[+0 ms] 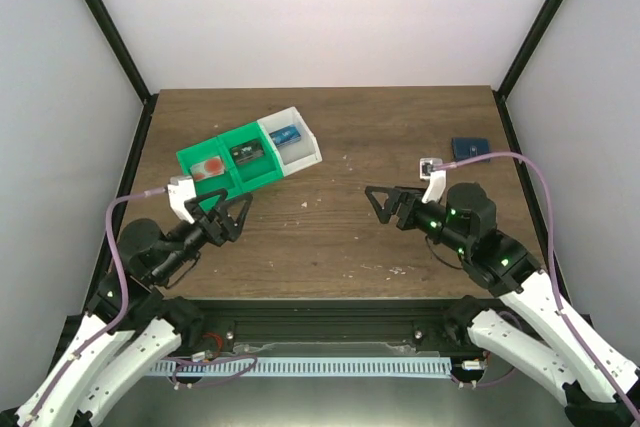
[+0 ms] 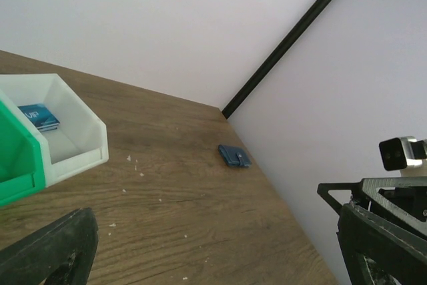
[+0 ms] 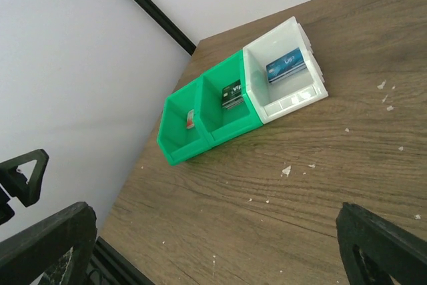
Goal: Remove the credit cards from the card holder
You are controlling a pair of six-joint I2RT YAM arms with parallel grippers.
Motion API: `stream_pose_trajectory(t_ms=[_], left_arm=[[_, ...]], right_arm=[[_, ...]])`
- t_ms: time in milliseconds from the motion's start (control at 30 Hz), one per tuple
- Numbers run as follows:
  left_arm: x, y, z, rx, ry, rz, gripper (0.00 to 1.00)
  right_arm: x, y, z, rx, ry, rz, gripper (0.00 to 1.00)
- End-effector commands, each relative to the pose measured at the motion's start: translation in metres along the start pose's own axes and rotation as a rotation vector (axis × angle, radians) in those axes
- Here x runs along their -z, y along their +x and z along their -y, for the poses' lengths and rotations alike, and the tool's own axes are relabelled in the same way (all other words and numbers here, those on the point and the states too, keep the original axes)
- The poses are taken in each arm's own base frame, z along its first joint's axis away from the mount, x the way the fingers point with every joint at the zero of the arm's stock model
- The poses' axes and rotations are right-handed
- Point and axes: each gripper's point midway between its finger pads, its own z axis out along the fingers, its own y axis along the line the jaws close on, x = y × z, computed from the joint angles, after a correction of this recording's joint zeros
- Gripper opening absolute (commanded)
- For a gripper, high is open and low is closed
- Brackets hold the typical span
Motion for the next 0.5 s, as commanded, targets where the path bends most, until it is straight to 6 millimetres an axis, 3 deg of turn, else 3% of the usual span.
stream_pose_trajectory(t_ms=[0,100,267,467], left_arm=[[0.003,-0.002,-0.001,-0.032,0.003,0.023,1.00],[0.003,-0.002,-0.003,-0.061,-0.004,0.035,1.00],[-0.007,0.004,-0.014,-0.108,-0.052,0.015,1.00],[-0.017,0.010,-0.023,-0.201,-0.083,-0.009,1.00]], right_arm=[[0.002,-0.008,0.000,-0.006,-0.003,0.043,1.00],[-0.008,-0.006,0.014,-0.007,0.058,0.046,1.00],[-0.037,-0.001,0.056,-0.003,0.271,0.016,1.00],[-0.065,-0.021,0.095,0.089,0.450,0.088,1.00]])
